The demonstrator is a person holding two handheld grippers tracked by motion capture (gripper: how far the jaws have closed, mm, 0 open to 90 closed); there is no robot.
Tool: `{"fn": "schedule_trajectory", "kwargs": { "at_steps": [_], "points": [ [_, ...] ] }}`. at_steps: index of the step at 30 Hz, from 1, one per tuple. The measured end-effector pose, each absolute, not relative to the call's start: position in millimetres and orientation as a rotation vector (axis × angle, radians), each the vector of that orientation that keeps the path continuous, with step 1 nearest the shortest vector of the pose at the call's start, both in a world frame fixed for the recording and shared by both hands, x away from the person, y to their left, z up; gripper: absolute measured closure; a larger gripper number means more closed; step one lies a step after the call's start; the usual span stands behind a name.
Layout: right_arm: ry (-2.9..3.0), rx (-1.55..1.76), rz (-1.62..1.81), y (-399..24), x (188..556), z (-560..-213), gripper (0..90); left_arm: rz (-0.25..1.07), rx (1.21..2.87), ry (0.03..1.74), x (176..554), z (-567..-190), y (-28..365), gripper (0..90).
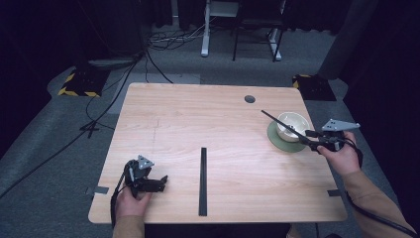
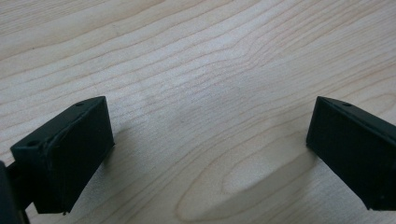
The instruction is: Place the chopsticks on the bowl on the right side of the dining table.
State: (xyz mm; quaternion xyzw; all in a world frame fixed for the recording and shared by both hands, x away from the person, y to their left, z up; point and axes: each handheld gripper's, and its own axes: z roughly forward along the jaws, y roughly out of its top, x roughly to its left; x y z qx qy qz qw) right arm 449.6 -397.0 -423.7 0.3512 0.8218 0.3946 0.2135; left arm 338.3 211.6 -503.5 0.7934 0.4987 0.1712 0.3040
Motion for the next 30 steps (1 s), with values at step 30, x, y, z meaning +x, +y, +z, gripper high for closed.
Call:
{"fn": "schedule_trajectory", "kwargs": {
  "at_steps": [30],
  "points": [
    [2.173, 1.147, 1.013, -448, 467, -444, 56.3, 0.459, 2.095, 1.327, 337, -504, 211, 0.9]
  ]
}}
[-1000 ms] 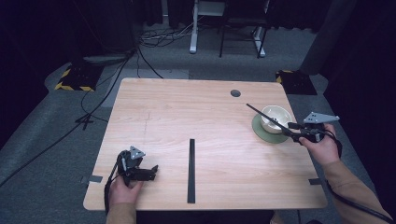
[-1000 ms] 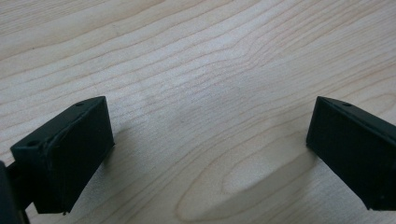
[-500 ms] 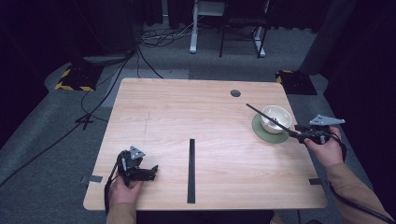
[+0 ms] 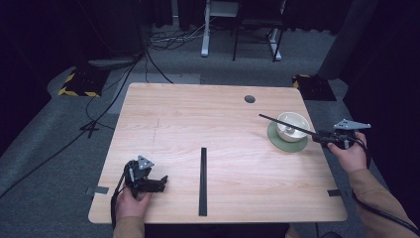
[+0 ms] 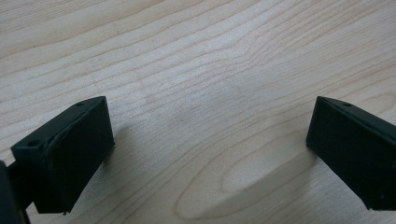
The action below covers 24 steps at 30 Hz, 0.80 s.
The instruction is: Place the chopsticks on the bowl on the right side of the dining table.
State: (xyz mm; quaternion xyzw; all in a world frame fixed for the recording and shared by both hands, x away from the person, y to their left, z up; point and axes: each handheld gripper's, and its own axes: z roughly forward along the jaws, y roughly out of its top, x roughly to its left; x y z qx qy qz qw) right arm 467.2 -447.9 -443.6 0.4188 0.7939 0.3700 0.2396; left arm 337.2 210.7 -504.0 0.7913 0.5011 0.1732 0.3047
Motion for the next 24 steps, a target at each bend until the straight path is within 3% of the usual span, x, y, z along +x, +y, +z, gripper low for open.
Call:
{"fn": "schedule_trajectory", "kwargs": {
  "at_steps": [18, 24],
  "points": [
    [2.083, 1.246, 0.978, -463, 492, -448, 56.4, 0.456, 2.096, 1.327, 337, -504, 211, 0.9],
    [2.01, 1.29, 0.954, -468, 498, -448, 52.8, 0.456, 2.095, 1.327, 337, -504, 211, 0.9]
  ]
}}
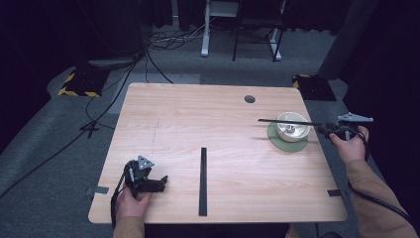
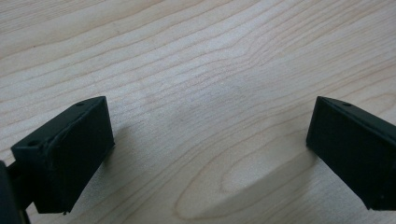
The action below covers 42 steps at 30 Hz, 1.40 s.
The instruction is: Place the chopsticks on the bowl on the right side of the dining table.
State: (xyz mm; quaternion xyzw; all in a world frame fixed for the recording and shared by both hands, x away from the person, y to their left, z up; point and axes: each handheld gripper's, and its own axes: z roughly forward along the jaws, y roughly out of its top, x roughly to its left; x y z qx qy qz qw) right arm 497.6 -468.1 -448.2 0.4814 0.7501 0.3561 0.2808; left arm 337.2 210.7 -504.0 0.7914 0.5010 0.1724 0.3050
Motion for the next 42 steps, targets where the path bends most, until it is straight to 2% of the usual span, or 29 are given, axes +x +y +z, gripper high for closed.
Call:
{"fn": "schedule_trajectory", "kwargs": {
  "at_steps": [18, 42],
  "points": [
    [1.915, 1.275, 0.963, -472, 486, -420, 51.4, 0.459, 2.096, 1.327, 337, -504, 211, 0.9],
    [1.849, 1.368, 0.898, -475, 513, -447, 48.3, 0.459, 2.096, 1.327, 337, -504, 211, 0.9]
  ]
}}
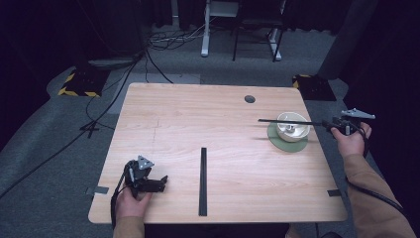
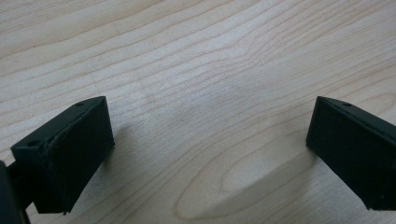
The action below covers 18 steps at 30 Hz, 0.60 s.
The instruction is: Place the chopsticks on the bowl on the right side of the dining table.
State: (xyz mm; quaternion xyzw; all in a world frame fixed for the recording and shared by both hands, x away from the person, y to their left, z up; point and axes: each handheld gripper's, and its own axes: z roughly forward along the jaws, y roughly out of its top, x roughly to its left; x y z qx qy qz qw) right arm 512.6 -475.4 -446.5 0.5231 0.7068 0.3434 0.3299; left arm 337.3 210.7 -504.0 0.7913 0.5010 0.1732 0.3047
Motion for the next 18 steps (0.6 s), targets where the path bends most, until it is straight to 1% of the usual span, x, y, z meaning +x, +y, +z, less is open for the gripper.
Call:
{"fn": "schedule_trajectory", "kwargs": {
  "at_steps": [18],
  "points": [
    [1.869, 1.362, 0.9, -475.8, 512.7, -448.7, 47.2, 0.459, 2.096, 1.327, 337.3, -504.0, 210.7, 0.9]
  ]
}}
